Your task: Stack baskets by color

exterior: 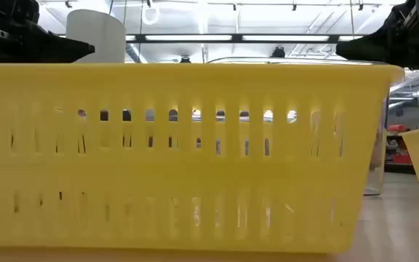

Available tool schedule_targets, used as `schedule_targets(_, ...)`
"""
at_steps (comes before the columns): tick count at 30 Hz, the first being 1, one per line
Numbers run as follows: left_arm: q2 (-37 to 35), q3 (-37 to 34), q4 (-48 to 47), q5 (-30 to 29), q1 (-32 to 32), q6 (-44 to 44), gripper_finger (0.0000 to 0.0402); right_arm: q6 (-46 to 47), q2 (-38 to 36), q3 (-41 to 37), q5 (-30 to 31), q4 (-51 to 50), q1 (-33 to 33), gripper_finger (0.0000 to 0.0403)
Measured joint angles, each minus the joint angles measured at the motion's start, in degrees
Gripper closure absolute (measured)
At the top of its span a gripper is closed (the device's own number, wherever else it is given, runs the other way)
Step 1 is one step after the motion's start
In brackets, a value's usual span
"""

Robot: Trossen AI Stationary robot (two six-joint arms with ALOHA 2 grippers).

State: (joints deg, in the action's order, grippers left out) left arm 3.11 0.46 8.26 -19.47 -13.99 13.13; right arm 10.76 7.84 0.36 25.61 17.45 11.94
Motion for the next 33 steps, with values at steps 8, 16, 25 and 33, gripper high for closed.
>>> schedule_targets(8,-0.02,0.01,0.01,-0.02,0.01,0.01,0.0344,0.0,0.0,0.0,0.01,-0.01,-0.01,0.0373)
schedule_targets(16,-0.01,0.0,-0.01,-0.01,0.0,-0.01,0.0349,0.0,0.02,0.0,0.0,0.0,0.0,0.0373)
schedule_targets(25,-0.02,0.0,0.0,0.0,0.0,0.01,0.0344,0.0,0.0,0.0,0.02,0.0,-0.02,0.0373)
schedule_targets(33,-0.01,0.01,0.01,0.0,-0.01,0.0,0.0351,0.0,0.0,0.02,0.01,0.0,-0.02,0.0373)
